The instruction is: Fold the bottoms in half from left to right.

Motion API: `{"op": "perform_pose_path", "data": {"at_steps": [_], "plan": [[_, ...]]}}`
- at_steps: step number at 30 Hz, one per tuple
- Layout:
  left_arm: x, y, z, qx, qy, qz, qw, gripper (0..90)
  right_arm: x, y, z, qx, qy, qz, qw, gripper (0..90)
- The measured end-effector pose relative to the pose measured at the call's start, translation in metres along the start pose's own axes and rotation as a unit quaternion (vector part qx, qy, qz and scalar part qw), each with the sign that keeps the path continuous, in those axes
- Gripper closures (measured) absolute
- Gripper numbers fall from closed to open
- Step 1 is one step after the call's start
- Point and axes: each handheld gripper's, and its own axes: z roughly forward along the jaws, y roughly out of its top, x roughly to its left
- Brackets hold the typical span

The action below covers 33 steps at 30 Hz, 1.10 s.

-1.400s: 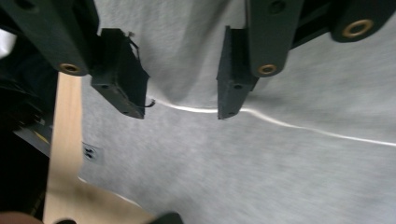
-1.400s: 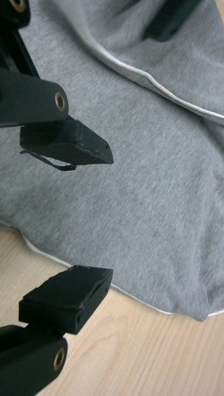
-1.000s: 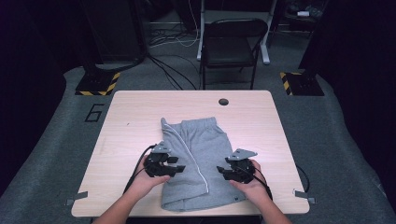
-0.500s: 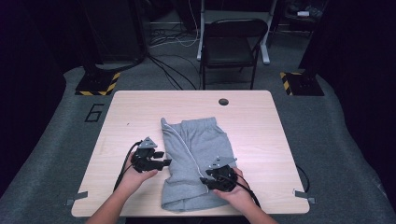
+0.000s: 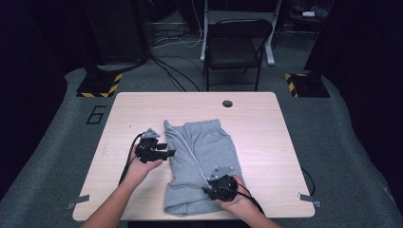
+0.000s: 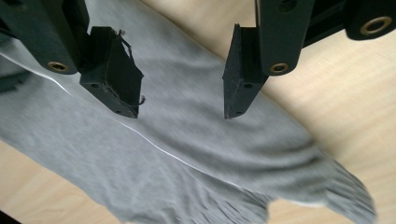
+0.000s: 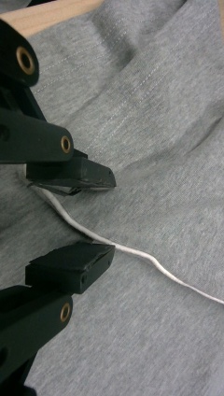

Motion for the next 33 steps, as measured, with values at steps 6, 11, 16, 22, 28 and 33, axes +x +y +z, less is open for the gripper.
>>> {"op": "perform_pose_path", "data": {"at_steps": [6, 11, 16, 22, 28, 33], "plan": [[0.023, 0.023, 0.009, 0.004, 0.033, -0.014, 0.9993, 43.2, 0.001, 0.001, 0.000, 0.003, 0.006, -0.004, 1.0000, 67.5], [0.028, 0.036, 0.016, 0.004, 0.044, -0.021, 0.9988, 42.7, 0.005, 0.002, -0.001, 0.009, 0.010, -0.020, 0.9997, 77.6], [0.030, 0.046, 0.022, -0.001, 0.051, -0.024, 0.9984, 40.9, 0.004, 0.003, -0.002, 0.003, 0.015, -0.036, 0.9992, 85.3], [0.030, 0.052, 0.030, -0.008, 0.057, -0.035, 0.9977, 40.9, 0.008, 0.009, -0.014, -0.034, 0.034, -0.035, 0.9982, 85.8], [0.037, 0.049, 0.034, 0.001, 0.062, -0.048, 0.9969, 40.9, 0.019, 0.012, -0.011, -0.041, 0.038, -0.056, 0.9969, 85.7], [0.040, 0.048, 0.038, 0.001, 0.068, -0.059, 0.9960, 40.9, 0.023, 0.012, -0.003, -0.029, 0.055, -0.068, 0.9958, 85.4]]}}
